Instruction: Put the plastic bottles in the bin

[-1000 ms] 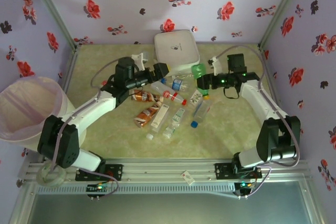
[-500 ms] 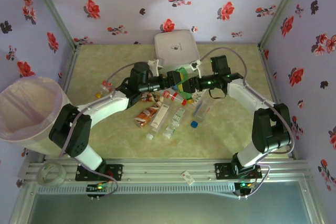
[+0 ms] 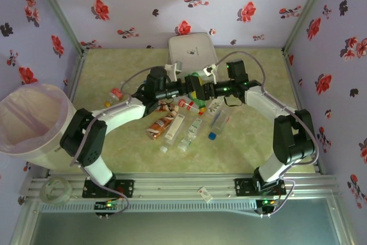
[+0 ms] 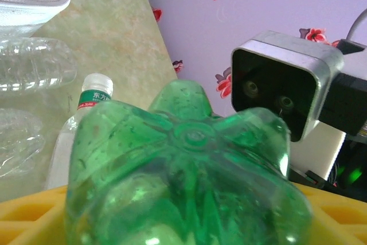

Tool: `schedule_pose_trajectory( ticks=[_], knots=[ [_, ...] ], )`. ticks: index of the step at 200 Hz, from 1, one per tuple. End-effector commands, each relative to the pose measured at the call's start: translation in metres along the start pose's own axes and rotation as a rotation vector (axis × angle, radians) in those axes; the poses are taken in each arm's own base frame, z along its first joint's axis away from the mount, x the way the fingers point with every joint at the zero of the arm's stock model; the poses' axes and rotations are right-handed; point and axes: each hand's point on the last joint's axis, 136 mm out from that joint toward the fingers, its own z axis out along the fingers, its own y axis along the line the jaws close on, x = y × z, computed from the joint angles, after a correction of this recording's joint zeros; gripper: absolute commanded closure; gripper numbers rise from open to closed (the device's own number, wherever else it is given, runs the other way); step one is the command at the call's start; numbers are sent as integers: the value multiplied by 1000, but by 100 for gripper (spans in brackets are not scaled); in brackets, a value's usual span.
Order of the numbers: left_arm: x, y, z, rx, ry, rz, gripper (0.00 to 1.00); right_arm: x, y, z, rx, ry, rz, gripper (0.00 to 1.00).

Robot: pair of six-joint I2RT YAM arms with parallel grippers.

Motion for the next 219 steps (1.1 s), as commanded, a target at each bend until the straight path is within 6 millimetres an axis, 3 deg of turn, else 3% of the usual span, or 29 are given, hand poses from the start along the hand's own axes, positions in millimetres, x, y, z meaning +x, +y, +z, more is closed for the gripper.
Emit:
schedule_pose_trajectory(
  ticks=[1, 26, 54, 66, 75, 87, 121, 136, 150, 173, 219],
  knots=[
    [-10, -14, 7, 47, -32, 21, 29, 2, 8, 3, -45, 0, -8, 39],
    [-12, -14, 9, 51, -37, 17, 40, 3, 8, 3, -43, 0, -9, 38],
    [-14, -15, 10, 47, -38, 21, 42, 3, 9, 2, -38, 9, -16, 32],
    [-16, -14, 11, 16, -35, 37, 43, 5, 8, -2, -26, 15, -24, 27],
    [-16, -17, 11, -7, -31, 62, 43, 5, 6, -8, -9, 11, -30, 15],
    [-18, -23, 9, -26, -32, 94, 44, 7, 3, -22, 17, 10, -27, 1],
    [-30, -26, 7, -106, -36, 154, 50, 1, -10, -79, 138, -93, 18, 1],
    [-41, -36, 0, -140, -50, 193, 52, -9, -34, -109, 294, -196, 92, 1],
    [-54, -54, -13, -169, -68, 238, 54, -8, -56, -129, 439, -239, 174, 1],
    [-80, -85, -46, -255, -116, 336, 61, 1, -81, -141, 592, -244, 269, 1],
    [-123, -124, -140, -491, -227, 443, 89, 18, -110, -145, 739, -221, 367, 1]
  ],
)
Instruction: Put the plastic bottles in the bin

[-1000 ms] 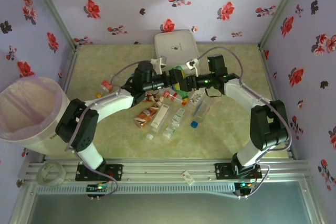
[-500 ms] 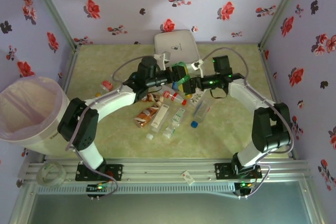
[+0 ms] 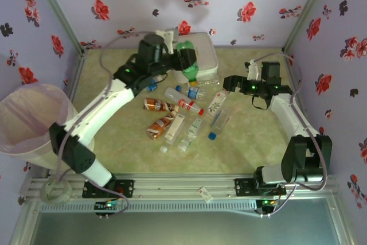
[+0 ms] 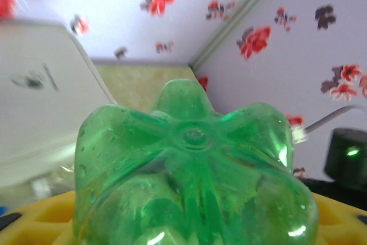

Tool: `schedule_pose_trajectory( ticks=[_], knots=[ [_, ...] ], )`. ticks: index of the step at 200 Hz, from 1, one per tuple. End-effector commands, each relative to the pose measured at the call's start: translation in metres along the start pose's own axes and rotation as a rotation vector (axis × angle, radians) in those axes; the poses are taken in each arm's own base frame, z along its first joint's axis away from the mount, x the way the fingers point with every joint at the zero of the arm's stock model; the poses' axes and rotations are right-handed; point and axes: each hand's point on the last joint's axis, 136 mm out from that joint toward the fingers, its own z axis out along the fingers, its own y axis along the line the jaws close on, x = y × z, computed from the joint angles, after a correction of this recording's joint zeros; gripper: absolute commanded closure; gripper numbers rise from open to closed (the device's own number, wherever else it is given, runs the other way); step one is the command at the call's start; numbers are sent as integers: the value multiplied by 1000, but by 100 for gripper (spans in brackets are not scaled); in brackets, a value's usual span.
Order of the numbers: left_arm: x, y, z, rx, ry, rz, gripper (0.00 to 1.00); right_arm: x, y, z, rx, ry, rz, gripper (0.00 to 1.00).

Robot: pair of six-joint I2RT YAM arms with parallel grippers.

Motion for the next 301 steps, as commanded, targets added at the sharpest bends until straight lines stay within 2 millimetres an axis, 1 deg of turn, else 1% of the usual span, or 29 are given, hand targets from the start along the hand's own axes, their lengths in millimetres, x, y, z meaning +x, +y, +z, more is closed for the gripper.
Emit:
schedule_pose_trajectory(
  ticks=[1, 16, 26, 30, 42, 58, 77, 92, 101, 133, 159, 174, 183, 202, 216, 223, 244, 248, 268, 289, 301],
  knots=[
    [-25, 18, -63, -188, -15, 98, 90, 13, -24, 6, 135, 27, 74, 1],
    [-36, 27, -96, -271, -13, 112, 96, 15, -21, 9, 141, 39, 58, 1],
    [-44, 34, -122, -330, -16, 114, 100, 17, -20, 11, 149, 49, 43, 1],
    [-42, 40, -133, -361, 1, 113, 100, 18, -18, 13, 151, 55, 37, 1],
    [-48, 53, -166, -429, -12, 86, 100, 21, -17, 17, 157, 70, 22, 1],
    [-59, 74, -220, -544, -80, 60, 100, 25, -12, 25, 150, 92, 10, 1],
    [-63, 101, -285, -700, -168, 20, 100, 29, -9, 36, 145, 118, -6, 1],
    [-62, 115, -329, -808, -239, 8, 100, 32, -7, 44, 142, 140, -14, 1],
    [-61, 121, -352, -878, -274, 4, 100, 34, -5, 48, 138, 153, -19, 1],
    [-61, 130, -410, -1090, -369, 11, 100, 40, 3, 59, 118, 191, -41, 1],
    [-55, 142, -447, -1298, -395, 52, 100, 45, 8, 62, 108, 211, -58, 1],
    [-53, 149, -460, -1408, -375, 92, 100, 49, 10, 62, 106, 223, -65, 1],
    [-55, 151, -462, -1445, -359, 109, 100, 50, 11, 62, 104, 226, -71, 1],
    [-60, 161, -459, -1493, -311, 118, 100, 54, 11, 62, 101, 233, -73, 1],
    [-60, 174, -450, -1497, -261, 92, 100, 58, 11, 62, 100, 240, -77, 1],
    [-59, 182, -443, -1470, -234, 62, 100, 59, 11, 62, 100, 244, -81, 1],
    [-45, 219, -434, -1411, -193, -104, 100, 64, 9, 60, 104, 249, -88, 1],
    [-42, 226, -436, -1415, -198, -134, 100, 65, 9, 59, 106, 250, -91, 1],
    [-25, 253, -436, -1409, -190, -215, 100, 68, 8, 58, 108, 253, -92, 1],
    [-4, 284, -428, -1383, -127, -312, 100, 69, 8, 58, 106, 251, -97, 1],
    [7, 299, -425, -1379, -112, -349, 100, 68, 7, 59, 110, 254, -96, 1]
  ],
)
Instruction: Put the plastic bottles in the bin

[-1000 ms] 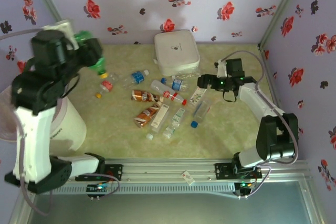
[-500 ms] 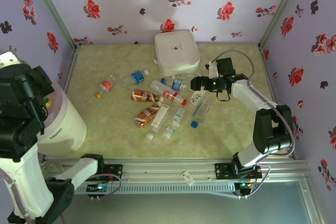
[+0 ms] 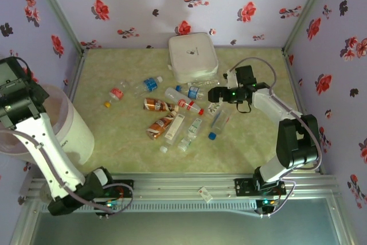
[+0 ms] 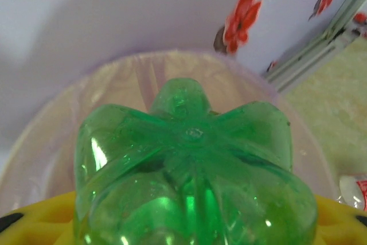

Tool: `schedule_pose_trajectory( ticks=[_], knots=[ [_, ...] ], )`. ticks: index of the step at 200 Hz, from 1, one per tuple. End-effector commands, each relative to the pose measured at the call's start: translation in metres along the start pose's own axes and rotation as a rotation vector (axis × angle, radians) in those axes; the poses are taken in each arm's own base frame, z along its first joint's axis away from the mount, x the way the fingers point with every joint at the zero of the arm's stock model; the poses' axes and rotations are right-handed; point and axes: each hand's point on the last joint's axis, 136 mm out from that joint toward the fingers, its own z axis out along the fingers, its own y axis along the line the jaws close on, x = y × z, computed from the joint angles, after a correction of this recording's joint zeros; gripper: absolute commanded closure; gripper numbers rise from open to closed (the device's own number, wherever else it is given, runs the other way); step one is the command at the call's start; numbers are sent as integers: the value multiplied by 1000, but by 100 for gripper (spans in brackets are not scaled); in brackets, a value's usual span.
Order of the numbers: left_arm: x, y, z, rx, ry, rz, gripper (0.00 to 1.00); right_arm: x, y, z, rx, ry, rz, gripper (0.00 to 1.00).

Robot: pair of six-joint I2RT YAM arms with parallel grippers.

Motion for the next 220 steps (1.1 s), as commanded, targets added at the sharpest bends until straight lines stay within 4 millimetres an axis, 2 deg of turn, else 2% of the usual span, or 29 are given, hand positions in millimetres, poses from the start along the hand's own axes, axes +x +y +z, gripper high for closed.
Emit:
schedule_pose_trajectory(
  ticks=[1, 37, 102, 147, 162, 177, 192, 209, 220],
  knots=[
    [7, -16, 20, 110, 31, -24, 100, 0, 2, -4, 8, -5, -29, 1],
    [33, -9, 53, 86, 114, -56, 100, 0, -2, 0, 23, 1, -29, 1],
    [91, -5, 92, 53, 248, -40, 100, -2, -7, 10, 31, 9, -17, 1],
    [114, -18, 122, 107, 339, -61, 99, -3, -9, 11, 39, 6, -17, 1],
    [121, -20, 129, 106, 361, -54, 92, -3, -11, 10, 49, 0, -17, 1],
    [130, -20, 134, 106, 381, -47, 79, -3, -12, 10, 54, -5, -18, 1],
    [134, -21, 137, 111, 387, -50, 63, -3, -12, 11, 56, -5, -18, 1],
    [136, -25, 138, 131, 384, -59, 38, -4, -12, 11, 57, -6, -17, 1],
    [137, -28, 139, 145, 392, -66, 27, -4, -13, 11, 58, -4, -15, 1]
  ],
)
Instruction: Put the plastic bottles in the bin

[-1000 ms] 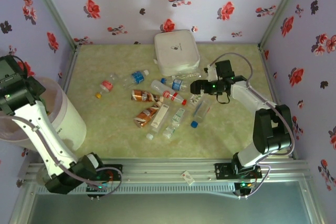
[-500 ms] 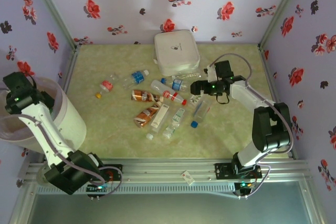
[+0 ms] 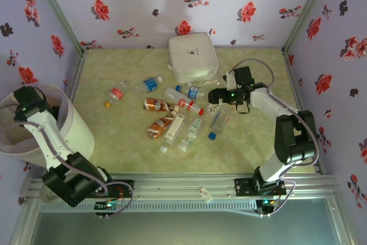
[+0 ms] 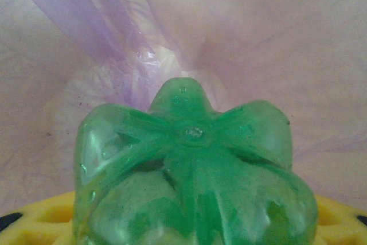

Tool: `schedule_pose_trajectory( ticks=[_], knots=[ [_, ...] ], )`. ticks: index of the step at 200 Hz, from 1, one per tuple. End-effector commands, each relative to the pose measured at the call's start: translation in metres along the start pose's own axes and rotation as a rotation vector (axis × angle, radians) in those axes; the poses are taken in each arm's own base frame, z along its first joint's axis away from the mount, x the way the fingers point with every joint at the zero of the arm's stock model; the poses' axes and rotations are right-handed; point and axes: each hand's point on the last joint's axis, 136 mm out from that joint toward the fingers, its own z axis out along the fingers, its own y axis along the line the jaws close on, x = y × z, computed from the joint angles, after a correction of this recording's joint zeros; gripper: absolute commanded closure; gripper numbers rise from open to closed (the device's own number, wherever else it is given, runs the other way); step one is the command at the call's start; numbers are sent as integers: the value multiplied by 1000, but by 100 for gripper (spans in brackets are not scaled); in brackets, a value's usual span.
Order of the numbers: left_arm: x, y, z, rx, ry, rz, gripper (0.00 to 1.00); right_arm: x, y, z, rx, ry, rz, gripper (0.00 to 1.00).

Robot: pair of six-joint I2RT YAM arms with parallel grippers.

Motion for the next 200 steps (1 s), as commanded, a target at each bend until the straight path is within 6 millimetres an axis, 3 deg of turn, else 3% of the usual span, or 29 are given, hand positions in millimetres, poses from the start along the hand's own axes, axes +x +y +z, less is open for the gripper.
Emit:
schedule_pose_trajectory(
  ticks=[1, 11, 36, 97, 155, 200],
  knots=[
    [-4, -7, 1, 50, -19, -8, 26, -8, 1, -1, 9, -26, -23, 1],
    [-2, -11, 4, 63, -6, -7, 19, -8, 2, -1, 6, -29, -21, 1],
    [-4, -22, 8, 85, -19, 11, 12, -9, 1, 0, 8, -31, -16, 1],
    [-7, -84, 14, 195, -36, 71, 11, -8, -1, -3, 24, -35, -14, 1],
    [-43, -120, 32, 192, -84, 116, 11, -6, -2, -10, 46, -39, -28, 1],
    [-48, -159, 32, 220, -93, 191, 11, -5, -5, -20, 75, -22, 21, 1]
  ],
)
